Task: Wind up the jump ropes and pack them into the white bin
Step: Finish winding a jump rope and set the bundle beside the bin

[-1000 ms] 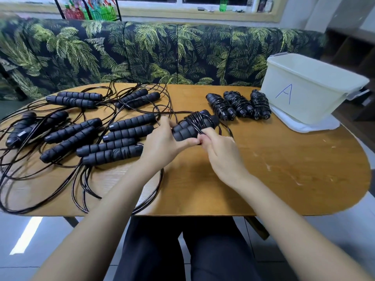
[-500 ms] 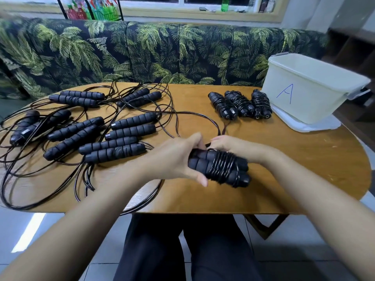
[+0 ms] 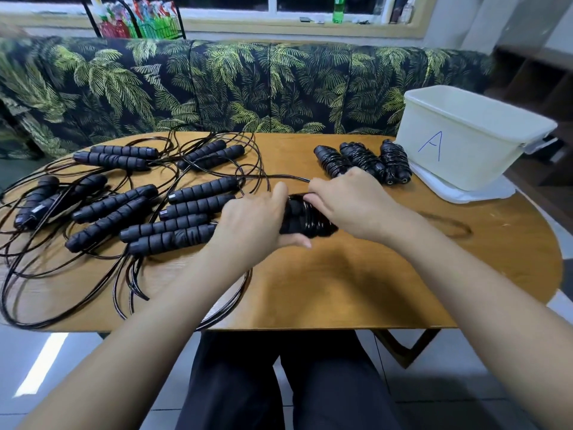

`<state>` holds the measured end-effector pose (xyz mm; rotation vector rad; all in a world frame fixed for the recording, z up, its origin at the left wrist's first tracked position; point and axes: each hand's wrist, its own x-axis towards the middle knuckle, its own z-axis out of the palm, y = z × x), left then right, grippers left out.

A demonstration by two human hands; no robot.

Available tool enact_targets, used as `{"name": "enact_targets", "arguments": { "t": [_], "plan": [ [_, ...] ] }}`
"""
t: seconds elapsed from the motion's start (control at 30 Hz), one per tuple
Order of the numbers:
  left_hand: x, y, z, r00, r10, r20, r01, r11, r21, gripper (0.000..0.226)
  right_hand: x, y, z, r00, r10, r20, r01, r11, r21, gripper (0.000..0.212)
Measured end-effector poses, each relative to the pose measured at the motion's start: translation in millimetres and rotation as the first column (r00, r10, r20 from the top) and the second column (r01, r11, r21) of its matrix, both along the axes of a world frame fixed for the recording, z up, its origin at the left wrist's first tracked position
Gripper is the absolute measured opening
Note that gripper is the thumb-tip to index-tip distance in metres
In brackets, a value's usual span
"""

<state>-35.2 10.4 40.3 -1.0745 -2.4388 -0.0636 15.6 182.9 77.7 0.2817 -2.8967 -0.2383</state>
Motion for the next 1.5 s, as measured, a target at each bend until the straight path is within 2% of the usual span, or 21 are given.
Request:
{"name": "enact_targets", "arguments": {
  "t": [0.13, 0.2, 0.27, 0.33, 0.47, 0.57, 0.67, 0.73, 0.8, 0.87, 1.0, 1.03, 1.1, 1.13, 1.17, 1.2, 1.23, 1.3, 1.33, 1.43, 1.5],
  "plan": [
    [-4.5, 3.8, -9.6, 0.988, 0.093, 0.127, -0.112, 0.982, 0.153, 0.077, 18.8, -18.1, -35.5, 0.913, -0.041, -0.407, 0.012, 0.997, -0.074, 0.029],
    [-0.9, 3.9, -11.7, 0.963, 0.073, 0.259, -0.143, 0.954, 0.262, 0.079, 28.7, -23.2, -52.4, 0.893, -0.077, -0.444, 0.007, 0.987, -0.158, 0.030],
    [-0.8, 3.7, -13.0, 0.885, 0.015, 0.465, -0.222, 0.892, 0.394, 0.076, 40.0, -25.7, -69.5, 0.885, -0.068, -0.461, -0.015, 0.985, -0.174, 0.027],
    [-0.1, 3.3, -11.7, 0.819, -0.040, 0.572, -0.292, 0.829, 0.476, 0.067, 48.3, -26.9, -86.5, 0.867, -0.058, -0.495, -0.048, 0.979, -0.198, 0.023],
    [7.2, 4.6, -10.9, 0.827, -0.043, 0.560, -0.274, 0.840, 0.469, 0.068, 49.9, -20.2, -105.8, 0.880, 0.007, -0.474, -0.125, 0.968, -0.217, 0.023],
    [2.8, -2.4, -9.4, 0.862, -0.028, 0.507, -0.247, 0.849, 0.467, 0.064, 52.3, 0.7, -91.5, 0.932, 0.031, -0.362, -0.135, 0.955, -0.265, 0.042],
    [1.1, -7.3, -2.6, 0.893, -0.031, 0.449, -0.186, 0.883, 0.430, 0.064, 49.7, 26.0, -59.1, 0.906, 0.008, -0.424, -0.153, 0.938, -0.311, 0.065],
    [6.0, -3.0, 2.1, 0.905, -0.045, 0.422, -0.131, 0.916, 0.379, 0.068, 42.8, 34.7, -39.6, 0.945, 0.090, -0.314, -0.176, 0.950, -0.258, 0.091],
    [9.2, 3.2, 6.4, 0.914, -0.080, 0.397, -0.072, 0.932, 0.355, 0.071, 35.7, 33.0, -28.1, 0.976, 0.162, -0.145, -0.197, 0.941, -0.275, 0.103],
    [10.4, 5.8, 9.9, 0.918, -0.117, 0.379, -0.025, 0.937, 0.349, 0.073, 29.1, 30.8, -25.2, 0.972, 0.225, -0.069, -0.236, 0.922, -0.306, 0.092],
    [9.8, 6.2, 7.9, 0.917, -0.140, 0.374, -0.029, 0.911, 0.411, 0.079, 22.6, 28.2, -30.7, 0.944, 0.261, -0.201, -0.303, 0.928, -0.218, 0.062],
    [12.0, 8.1, 4.4, 0.914, -0.167, 0.370, -0.039, 0.871, 0.490, 0.086, 21.6, 28.2, -32.0, 0.941, 0.245, -0.233, -0.297, 0.928, -0.223, 0.060],
    [17.7, 13.4, -3.0, 0.922, -0.189, 0.336, -0.093, 0.736, 0.670, 0.116, 19.6, 30.1, -33.1, 0.948, 0.181, -0.263, -0.262, 0.913, -0.314, 0.061],
    [21.7, 16.9, -9.4, 0.901, -0.205, 0.383, -0.158, 0.666, 0.729, 0.128, 19.5, 31.2, -32.5, 0.951, 0.149, -0.272, -0.244, 0.900, -0.362, 0.062],
    [27.2, 20.8, -14.7, 0.833, -0.256, 0.490, -0.259, 0.602, 0.756, 0.129, 19.2, 32.7, -31.0, 0.951, 0.125, -0.284, -0.232, 0.894, -0.383, 0.062],
    [31.4, 24.4, -19.9, 0.709, -0.351, 0.611, -0.369, 0.554, 0.746, 0.119, 18.5, 34.2, -29.2, 0.950, 0.112, -0.293, -0.223, 0.897, -0.382, 0.063],
    [35.3, 26.7, -23.3, 0.537, -0.486, 0.690, -0.443, 0.533, 0.721, 0.096, 18.0, 35.6, -27.3, 0.951, 0.104, -0.291, -0.214, 0.901, -0.378, 0.063],
    [37.8, 27.8, -31.6, 0.202, -0.683, 0.702, -0.438, 0.577, 0.689, 0.039, 18.3, 37.6, -23.0, 0.962, 0.082, -0.261, -0.185, 0.898, -0.399, 0.065],
    [37.5, 26.5, -32.7, 0.106, -0.739, 0.665, -0.407, 0.578, 0.708, 0.029, 18.8, 39.0, -21.0, 0.966, 0.067, -0.249, -0.171, 0.890, -0.423, 0.066],
    [20.3, 17.7, -36.2, -0.133, -0.797, 0.589, -0.334, 0.595, 0.731, 0.028, 22.5, 44.0, -15.9, 0.973, 0.067, -0.219, -0.172, 0.843, -0.510, 0.064],
    [11.2, 10.6, -34.0, -0.163, -0.730, 0.664, -0.173, 0.683, 0.709, 0.026, 26.9, 42.4, -14.8, 0.973, 0.148, -0.175, -0.224, 0.773, -0.594, 0.062]
  ]
}}
